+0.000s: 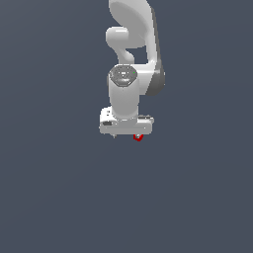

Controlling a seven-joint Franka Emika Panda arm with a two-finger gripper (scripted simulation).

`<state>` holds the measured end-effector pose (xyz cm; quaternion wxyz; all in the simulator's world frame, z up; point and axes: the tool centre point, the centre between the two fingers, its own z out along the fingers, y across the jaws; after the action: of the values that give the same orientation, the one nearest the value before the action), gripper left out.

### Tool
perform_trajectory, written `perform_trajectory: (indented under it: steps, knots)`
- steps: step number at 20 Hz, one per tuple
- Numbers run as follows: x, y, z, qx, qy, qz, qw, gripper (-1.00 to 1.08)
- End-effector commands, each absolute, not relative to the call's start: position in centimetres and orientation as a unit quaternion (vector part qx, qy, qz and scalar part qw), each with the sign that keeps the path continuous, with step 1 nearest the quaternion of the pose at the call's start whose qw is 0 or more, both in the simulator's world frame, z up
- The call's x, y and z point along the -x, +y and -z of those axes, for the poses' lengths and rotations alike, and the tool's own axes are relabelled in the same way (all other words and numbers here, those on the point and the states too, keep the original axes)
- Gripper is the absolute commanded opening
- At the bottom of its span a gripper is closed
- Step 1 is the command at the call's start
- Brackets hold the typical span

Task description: Pick up the red cube and move it to a goal position.

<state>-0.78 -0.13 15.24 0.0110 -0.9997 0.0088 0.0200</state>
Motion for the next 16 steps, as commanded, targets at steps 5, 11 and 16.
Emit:
perform_trajectory:
  steps: [5,11,16]
  knots:
    - [1.0,-0.1,-15.0,1.000,0.014,-0.020,0.011,1.00]
    - [2.0,0.3,-13.9,0.999,0.040,-0.018,0.010,1.00]
    - [3.4,1.0,-12.2,0.997,0.077,-0.015,0.008,1.00]
